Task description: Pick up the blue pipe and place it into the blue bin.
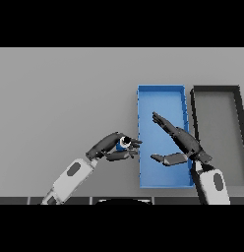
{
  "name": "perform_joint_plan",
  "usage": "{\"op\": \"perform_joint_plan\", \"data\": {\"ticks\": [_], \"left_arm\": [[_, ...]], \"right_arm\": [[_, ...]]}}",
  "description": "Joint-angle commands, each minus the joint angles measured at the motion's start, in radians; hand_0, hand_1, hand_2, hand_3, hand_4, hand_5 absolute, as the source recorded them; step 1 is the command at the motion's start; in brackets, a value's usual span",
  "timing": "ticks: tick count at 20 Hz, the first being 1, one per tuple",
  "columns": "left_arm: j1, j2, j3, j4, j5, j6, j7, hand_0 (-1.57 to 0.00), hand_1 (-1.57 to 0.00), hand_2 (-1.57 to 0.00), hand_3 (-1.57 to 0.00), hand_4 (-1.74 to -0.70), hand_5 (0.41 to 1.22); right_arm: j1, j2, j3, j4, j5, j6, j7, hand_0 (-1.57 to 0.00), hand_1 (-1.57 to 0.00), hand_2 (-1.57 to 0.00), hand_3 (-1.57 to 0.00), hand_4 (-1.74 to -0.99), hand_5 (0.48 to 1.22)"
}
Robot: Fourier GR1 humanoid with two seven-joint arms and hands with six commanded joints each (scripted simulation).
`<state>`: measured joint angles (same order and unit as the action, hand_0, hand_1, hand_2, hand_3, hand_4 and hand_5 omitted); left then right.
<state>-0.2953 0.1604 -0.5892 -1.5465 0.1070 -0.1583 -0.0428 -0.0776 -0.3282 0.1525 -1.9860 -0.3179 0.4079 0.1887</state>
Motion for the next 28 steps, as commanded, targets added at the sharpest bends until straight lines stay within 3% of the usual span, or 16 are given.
{"op": "perform_joint_plan", "data": {"ticks": [1,5,10,17,18,19,20,21,22,23,25,28], "left_arm": [[0.001,0.006,0.008,0.001,0.004,-0.001,-0.008,-1.57,-1.57,-1.57,-1.49,-1.74,1.221],[-0.005,0.004,0.011,0.004,0.008,-0.009,-0.011,-1.57,-1.57,-1.57,-1.48,-1.74,1.221],[-0.008,0.006,0.010,-0.007,0.026,-0.035,-0.032,-1.57,-1.57,-1.57,-1.52,-1.74,1.221],[-0.002,0.022,0.010,-0.020,0.021,-0.045,-0.018,-1.57,-1.57,-1.57,-1.54,-1.74,1.221],[0.004,0.021,0.014,-0.015,0.039,-0.055,-0.009,-1.57,-1.57,-1.57,-1.48,-1.74,1.221],[-0.008,0.027,0.005,-0.001,-0.001,-0.050,-0.016,-1.39,-1.33,-1.32,-1.29,-1.74,1.221],[-0.029,0.049,-0.012,0.003,-0.040,-0.057,0.045,-1.18,-1.08,-1.06,-1.03,-1.68,1.221],[-0.038,0.062,-0.026,-0.012,-0.050,-0.076,0.106,-0.99,-0.88,-0.85,-0.82,-1.55,1.221],[-0.031,0.063,-0.023,-0.020,-0.061,-0.072,0.116,-0.82,-0.71,-0.68,-0.66,-1.48,1.221],[-0.036,0.042,-0.009,-0.003,-0.065,-0.065,0.092,-0.78,-0.71,-0.69,-0.58,-1.53,1.221],[-0.015,0.024,0.006,0.001,-0.064,-0.050,0.063,-1.06,-1.02,-0.97,-0.94,-1.61,1.221],[-0.001,-0.006,0.036,0.001,-0.021,-0.065,0.055,-1.31,-1.29,-1.19,-1.25,-1.67,1.221]], "right_arm": [[-0.028,-0.016,0.009,0.000,-0.016,0.017,0.030,0.00,0.00,0.00,0.00,-1.306,0.502],[-0.123,-0.018,0.084,-0.006,-0.002,0.072,0.074,0.00,0.00,0.00,0.00,-1.306,0.521],[-0.252,0.051,0.164,0.070,0.027,0.105,0.131,0.00,0.00,0.00,0.00,-1.232,0.531],[-0.388,0.142,0.214,0.178,0.041,0.126,0.168,0.00,-0.01,-0.03,0.00,-1.222,0.506],[-0.420,0.153,0.209,0.203,0.029,0.131,0.178,-0.05,-0.08,-0.10,-0.05,-1.245,0.506],[-0.441,0.158,0.209,0.223,0.024,0.144,0.180,-0.18,-0.22,-0.24,-0.16,-1.294,0.509],[-0.450,0.170,0.223,0.234,0.030,0.154,0.187,-0.35,-0.38,-0.38,-0.30,-1.335,0.507],[-0.463,0.175,0.226,0.244,0.041,0.159,0.187,-0.53,-0.53,-0.53,-0.44,-1.362,0.508],[-0.475,0.179,0.229,0.253,0.040,0.170,0.173,-0.72,-0.70,-0.74,-0.63,-1.430,0.522],[-0.489,0.198,0.237,0.261,0.026,0.167,0.173,-0.89,-0.87,-0.91,-0.77,-1.486,0.550],[-0.485,0.204,0.246,0.270,-0.034,0.182,0.178,-1.13,-1.12,-1.14,-0.96,-1.562,0.666],[-0.474,0.204,0.250,0.281,-0.085,0.158,0.145,-1.35,-1.34,-1.35,-1.26,-1.469,0.905]]}}
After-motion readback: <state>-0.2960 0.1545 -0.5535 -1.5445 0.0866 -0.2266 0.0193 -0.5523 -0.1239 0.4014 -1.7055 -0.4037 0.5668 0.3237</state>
